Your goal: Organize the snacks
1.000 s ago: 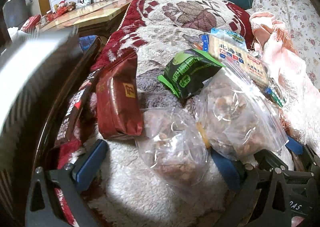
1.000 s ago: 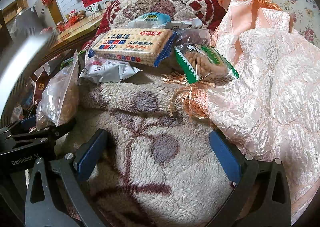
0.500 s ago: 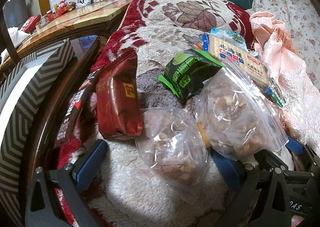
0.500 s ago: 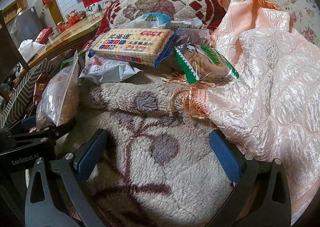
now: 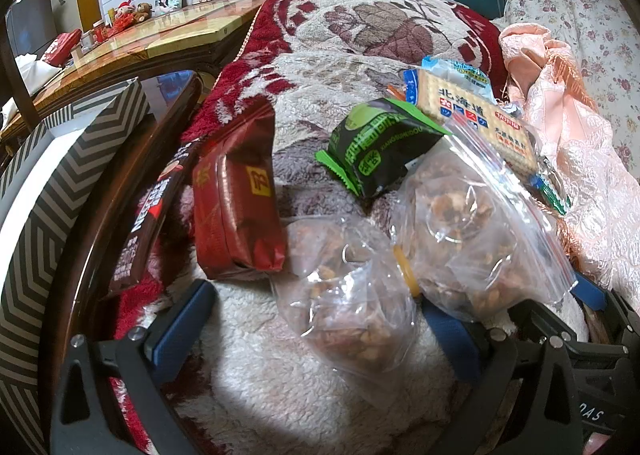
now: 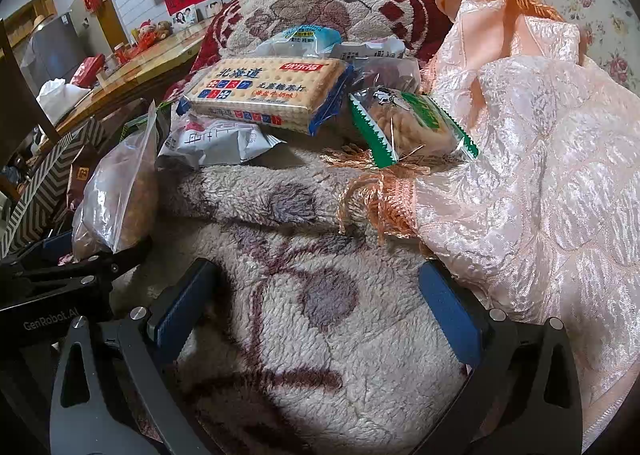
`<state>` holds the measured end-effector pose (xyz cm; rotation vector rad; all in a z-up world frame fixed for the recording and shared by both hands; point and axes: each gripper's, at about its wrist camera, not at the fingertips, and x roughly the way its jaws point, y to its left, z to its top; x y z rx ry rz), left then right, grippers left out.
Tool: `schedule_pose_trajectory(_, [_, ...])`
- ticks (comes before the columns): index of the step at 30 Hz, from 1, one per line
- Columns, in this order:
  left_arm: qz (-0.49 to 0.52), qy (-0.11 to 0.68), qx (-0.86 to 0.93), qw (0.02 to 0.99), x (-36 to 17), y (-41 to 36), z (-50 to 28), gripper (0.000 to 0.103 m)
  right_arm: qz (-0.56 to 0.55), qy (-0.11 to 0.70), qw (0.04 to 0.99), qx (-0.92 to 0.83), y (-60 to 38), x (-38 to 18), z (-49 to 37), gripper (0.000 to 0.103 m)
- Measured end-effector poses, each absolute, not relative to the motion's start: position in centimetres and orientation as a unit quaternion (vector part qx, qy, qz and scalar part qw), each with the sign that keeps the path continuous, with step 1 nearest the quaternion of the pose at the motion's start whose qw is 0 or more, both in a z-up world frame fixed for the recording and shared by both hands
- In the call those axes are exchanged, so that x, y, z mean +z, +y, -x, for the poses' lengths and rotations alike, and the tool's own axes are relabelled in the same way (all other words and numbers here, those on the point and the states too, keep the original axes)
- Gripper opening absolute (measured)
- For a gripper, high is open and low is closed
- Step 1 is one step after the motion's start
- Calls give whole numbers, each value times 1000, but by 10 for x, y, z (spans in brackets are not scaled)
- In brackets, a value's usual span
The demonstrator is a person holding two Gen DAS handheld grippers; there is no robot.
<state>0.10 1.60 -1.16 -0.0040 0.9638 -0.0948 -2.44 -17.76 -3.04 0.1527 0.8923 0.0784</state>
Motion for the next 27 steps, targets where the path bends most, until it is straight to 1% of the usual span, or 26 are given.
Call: schedule_pose_trajectory(27, [2,465,-49,884,-10,13,-3,103,-74,431,899,38,-178,-30,24,103])
